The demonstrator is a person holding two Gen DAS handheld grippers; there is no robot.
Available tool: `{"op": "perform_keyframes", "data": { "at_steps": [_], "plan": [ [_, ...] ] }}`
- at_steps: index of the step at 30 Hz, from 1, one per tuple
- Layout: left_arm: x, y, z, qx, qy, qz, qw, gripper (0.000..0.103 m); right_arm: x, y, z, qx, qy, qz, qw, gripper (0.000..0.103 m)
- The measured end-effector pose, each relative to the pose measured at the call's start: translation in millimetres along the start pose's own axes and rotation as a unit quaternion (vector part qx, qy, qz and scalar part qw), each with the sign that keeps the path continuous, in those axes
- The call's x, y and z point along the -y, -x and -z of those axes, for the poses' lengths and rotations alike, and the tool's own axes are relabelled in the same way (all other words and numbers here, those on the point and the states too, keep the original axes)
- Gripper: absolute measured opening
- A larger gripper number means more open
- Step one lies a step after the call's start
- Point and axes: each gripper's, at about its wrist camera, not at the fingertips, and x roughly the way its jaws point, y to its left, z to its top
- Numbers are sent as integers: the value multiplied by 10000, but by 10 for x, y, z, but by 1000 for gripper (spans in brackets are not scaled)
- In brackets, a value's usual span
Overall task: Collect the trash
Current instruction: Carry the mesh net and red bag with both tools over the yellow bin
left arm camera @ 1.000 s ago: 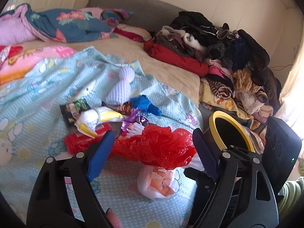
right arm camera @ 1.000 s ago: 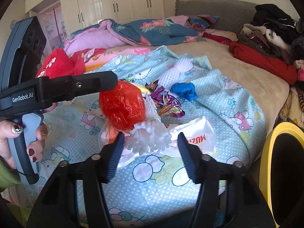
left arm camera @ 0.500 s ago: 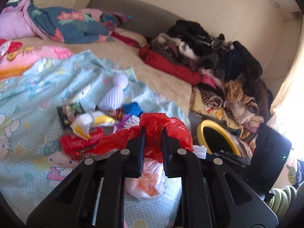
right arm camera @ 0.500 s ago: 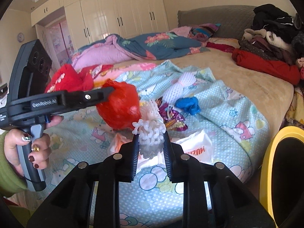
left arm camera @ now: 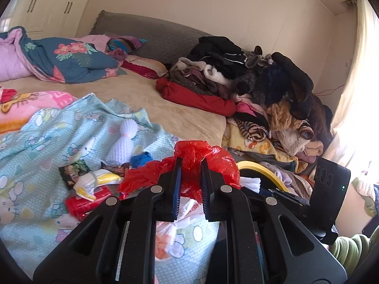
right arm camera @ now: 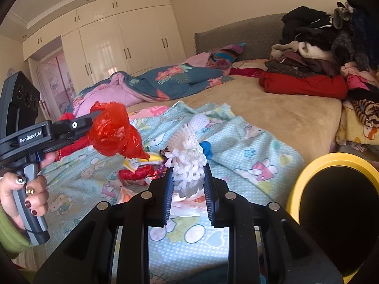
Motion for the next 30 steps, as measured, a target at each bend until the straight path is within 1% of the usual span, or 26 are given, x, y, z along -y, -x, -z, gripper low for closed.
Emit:
{"op": "perform_keyframes", "data": {
  "at_steps": [17,30],
  "plan": [
    [551,-350,88,-263,-454,384,9979,9,563,400,18,370,-604,672,9952,23],
    [844,-604,157,-449,-596,643,9951,9,1112,637,84,515,-1091,1332,9837,23]
  ]
}}
